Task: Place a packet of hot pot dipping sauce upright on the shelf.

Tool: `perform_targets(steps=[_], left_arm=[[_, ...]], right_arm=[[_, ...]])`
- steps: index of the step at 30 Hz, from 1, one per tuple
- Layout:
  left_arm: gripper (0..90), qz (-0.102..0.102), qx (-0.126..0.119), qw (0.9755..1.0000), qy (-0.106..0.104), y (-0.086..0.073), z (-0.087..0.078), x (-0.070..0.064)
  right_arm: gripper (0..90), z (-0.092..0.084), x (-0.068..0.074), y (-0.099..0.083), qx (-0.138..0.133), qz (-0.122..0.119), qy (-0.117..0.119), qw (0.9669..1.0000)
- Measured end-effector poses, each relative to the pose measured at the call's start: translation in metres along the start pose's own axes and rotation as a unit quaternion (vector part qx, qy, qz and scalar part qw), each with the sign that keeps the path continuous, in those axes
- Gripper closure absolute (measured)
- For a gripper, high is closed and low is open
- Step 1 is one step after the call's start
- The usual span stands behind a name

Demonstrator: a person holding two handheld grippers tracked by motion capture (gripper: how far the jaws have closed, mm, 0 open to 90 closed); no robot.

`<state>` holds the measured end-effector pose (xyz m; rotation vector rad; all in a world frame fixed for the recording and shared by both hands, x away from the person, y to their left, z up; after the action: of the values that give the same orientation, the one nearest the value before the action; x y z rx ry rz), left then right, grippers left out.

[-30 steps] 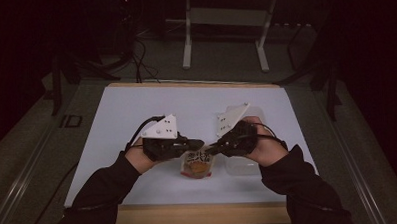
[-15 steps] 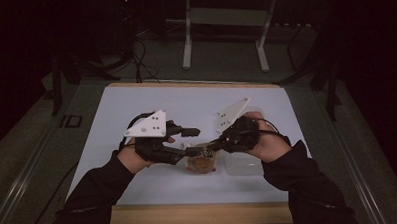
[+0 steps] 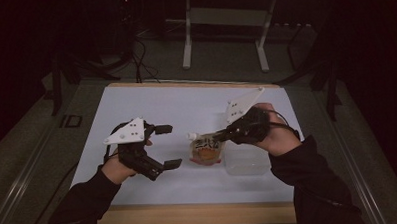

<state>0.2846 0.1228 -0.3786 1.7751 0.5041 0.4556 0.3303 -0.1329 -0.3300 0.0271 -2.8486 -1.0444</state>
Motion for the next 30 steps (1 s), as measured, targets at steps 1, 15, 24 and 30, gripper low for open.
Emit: perform_targets(steps=[1, 15, 24, 30], left_arm=[[1.5, 0.002, -0.004, 0.9999, 0.011, -0.002, -0.003, 0.0], [1.6, -0.049, 0.072, 0.9959, 0.026, -0.073, -0.023, -0.007], [1.6, -0.077, 0.102, 0.9916, 0.019, -0.111, -0.029, -0.018], [1.6, -0.087, 0.116, 0.9892, 0.021, -0.123, -0.031, -0.019]], right_arm=[[89.6, -0.003, 0.0, 0.001, -0.001, -0.001, -0.002, 1.0], [89.6, -0.052, -0.006, 0.002, -0.012, -0.033, -0.045, 0.9984], [89.5, -0.073, -0.011, -0.021, -0.019, -0.027, -0.057, 0.9978], [89.5, -0.081, -0.014, -0.04, -0.013, -0.022, -0.065, 0.9975]])
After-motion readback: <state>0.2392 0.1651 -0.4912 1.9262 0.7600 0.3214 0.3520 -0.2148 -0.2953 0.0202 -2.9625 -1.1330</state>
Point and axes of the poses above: each handheld gripper's, and its own axes: z roughly forward along the jaws, y roughly out of its top, x roughly to its left, the point moved 3 cm from there along z, roughly forward along the jaws, and after that the axes turned 15 degrees about y, right-handed, at the moved point
